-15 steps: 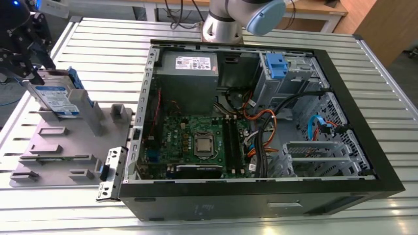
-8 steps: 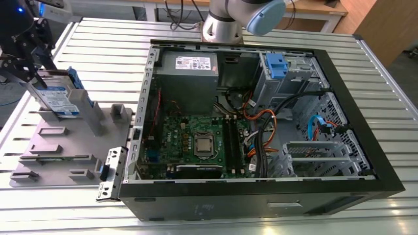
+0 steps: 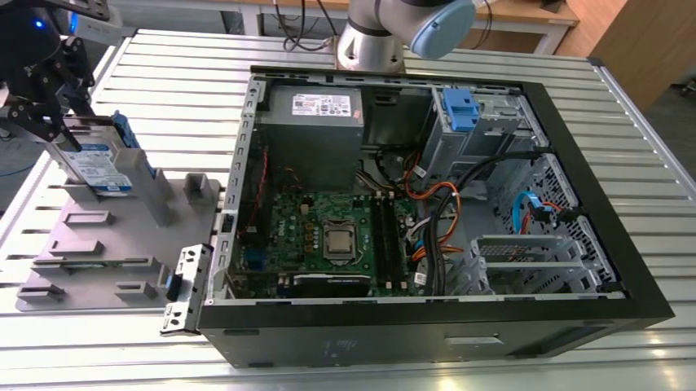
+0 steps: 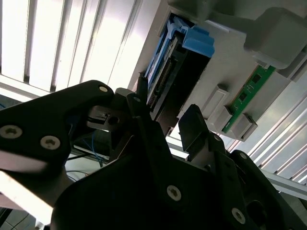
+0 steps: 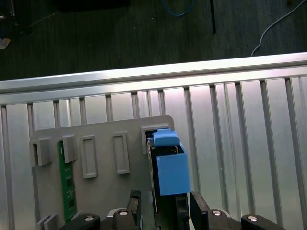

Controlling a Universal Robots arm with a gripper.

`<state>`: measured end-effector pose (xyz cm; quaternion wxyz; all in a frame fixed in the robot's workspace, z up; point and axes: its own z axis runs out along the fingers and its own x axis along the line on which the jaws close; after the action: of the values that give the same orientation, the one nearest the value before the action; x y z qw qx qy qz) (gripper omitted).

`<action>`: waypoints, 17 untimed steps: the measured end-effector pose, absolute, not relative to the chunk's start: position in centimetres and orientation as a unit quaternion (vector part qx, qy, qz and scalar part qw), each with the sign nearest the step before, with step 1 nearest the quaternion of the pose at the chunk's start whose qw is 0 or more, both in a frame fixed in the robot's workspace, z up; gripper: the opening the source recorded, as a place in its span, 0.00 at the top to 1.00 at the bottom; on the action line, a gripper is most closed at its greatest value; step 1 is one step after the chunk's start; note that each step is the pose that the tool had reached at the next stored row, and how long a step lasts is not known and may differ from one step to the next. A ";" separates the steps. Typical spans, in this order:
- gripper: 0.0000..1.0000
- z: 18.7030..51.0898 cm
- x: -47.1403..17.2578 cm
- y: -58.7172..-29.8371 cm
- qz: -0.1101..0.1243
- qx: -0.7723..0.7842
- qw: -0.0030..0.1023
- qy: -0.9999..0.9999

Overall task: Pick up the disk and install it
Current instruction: 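Pick up the disk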

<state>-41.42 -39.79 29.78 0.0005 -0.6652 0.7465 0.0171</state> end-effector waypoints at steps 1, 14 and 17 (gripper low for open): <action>0.47 29.8 -41.4 -39.8 0.017 -0.665 0.000 0.746; 0.47 30.1 -41.4 -39.8 0.017 -0.665 0.001 0.746; 0.55 30.1 -41.4 -39.8 0.017 -0.665 0.001 0.746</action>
<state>-41.42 -39.79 30.11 0.0005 -0.6652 0.7465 0.0170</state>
